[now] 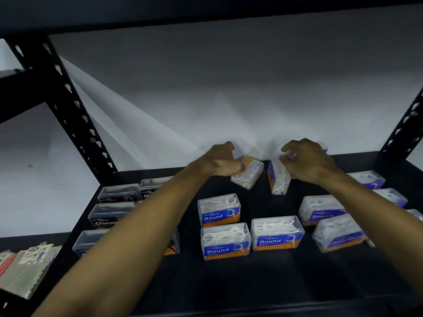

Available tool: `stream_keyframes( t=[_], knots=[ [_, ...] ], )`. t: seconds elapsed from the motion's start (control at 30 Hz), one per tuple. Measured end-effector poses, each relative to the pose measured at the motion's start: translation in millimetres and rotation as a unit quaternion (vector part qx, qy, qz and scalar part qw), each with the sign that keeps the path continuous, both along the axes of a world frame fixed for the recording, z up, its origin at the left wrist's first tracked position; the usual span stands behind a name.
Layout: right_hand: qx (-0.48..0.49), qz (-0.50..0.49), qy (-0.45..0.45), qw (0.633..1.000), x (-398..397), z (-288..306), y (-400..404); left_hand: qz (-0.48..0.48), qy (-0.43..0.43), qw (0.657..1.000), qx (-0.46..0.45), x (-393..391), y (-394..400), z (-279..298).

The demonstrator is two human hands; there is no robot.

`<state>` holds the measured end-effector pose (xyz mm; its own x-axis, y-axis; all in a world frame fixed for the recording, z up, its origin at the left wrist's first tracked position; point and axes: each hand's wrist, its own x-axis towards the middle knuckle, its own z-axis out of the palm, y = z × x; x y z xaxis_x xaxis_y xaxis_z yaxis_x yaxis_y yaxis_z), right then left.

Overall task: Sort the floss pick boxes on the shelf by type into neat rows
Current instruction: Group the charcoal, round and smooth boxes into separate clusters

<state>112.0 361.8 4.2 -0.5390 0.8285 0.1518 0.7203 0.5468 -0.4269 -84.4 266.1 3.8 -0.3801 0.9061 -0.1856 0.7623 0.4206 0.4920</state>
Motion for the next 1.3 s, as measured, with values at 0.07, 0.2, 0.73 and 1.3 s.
stream_keyframes(
  t=[0.07, 0.2, 0.73, 1.3],
  knots=[
    [-0.032, -0.015, -0.01, 0.999, 0, 0, 2, -0.014, 0.03, 0.999, -0.037, 12, 15, -6],
    [-0.062, -0.037, -0.057, 0.996, -6, 1, -1, -0.04, 0.09, 0.992, -0.075, 29, 36, -18],
    [-0.104, -0.044, -0.111, 0.987, -14, -6, -12, 0.051, 0.034, 0.998, 0.01, 15, 34, -27],
    [-0.132, 0.009, -0.05, 0.99, -12, 7, -17, 0.083, -0.699, 0.691, 0.167, -16, -30, 7]
  ],
)
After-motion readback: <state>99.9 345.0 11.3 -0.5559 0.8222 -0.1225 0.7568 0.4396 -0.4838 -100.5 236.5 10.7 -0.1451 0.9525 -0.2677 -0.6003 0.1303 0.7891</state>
